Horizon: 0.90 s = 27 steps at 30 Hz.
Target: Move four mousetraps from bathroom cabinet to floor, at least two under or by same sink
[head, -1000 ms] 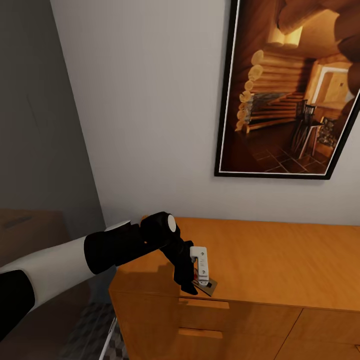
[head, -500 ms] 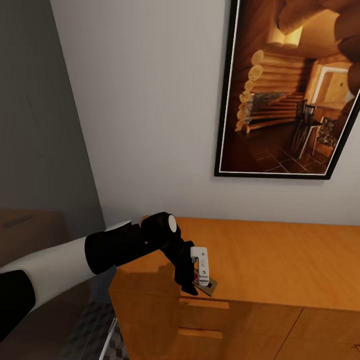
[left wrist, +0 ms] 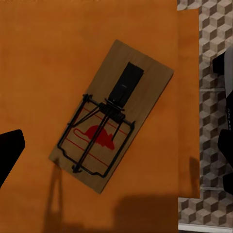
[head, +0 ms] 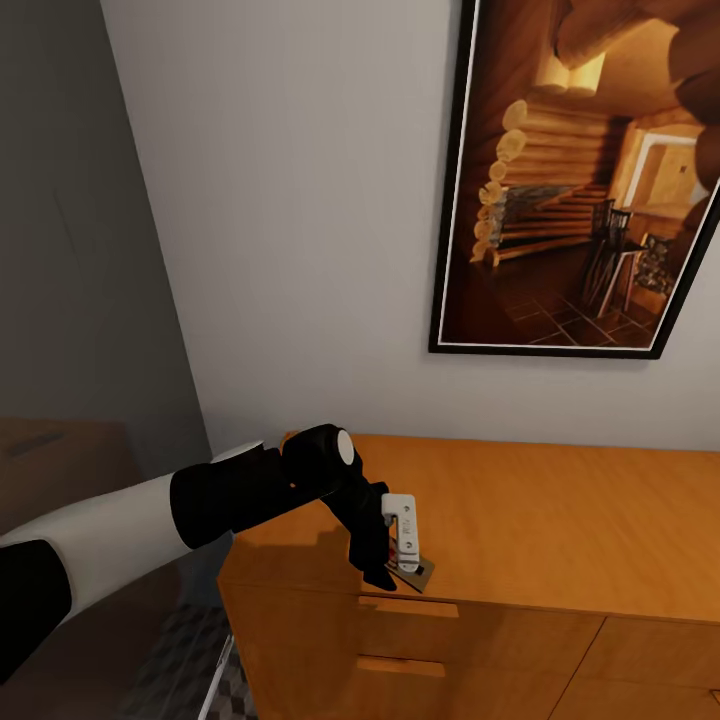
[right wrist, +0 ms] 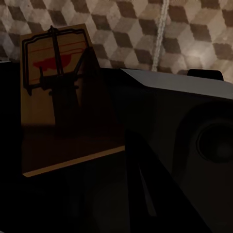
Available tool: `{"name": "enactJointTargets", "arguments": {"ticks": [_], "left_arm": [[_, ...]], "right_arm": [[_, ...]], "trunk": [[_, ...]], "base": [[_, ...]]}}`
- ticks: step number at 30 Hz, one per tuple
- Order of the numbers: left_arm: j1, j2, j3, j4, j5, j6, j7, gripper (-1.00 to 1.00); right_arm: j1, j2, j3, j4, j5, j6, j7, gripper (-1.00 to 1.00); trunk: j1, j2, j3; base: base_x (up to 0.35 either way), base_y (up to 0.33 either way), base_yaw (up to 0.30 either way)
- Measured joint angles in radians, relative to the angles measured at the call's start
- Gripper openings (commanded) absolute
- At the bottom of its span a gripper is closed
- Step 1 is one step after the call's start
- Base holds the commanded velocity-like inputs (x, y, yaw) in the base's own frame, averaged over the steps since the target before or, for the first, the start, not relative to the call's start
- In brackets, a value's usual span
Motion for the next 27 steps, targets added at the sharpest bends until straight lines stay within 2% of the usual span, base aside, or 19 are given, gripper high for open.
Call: {"name": "enactJointTargets", "arguments": {"ticks": [27], "left_arm": [[0.0, -0.003, 0.011, -0.003, -0.003, -0.005, 0.0, 1.0]], "right_arm": [[0.0, -0.002, 0.0, -0.002, 0.0, -0.001, 0.0, -1.0]], "trunk": [[0.0, 0.0, 0.0]], "base": [[0.0, 0.0, 0.0]]}}
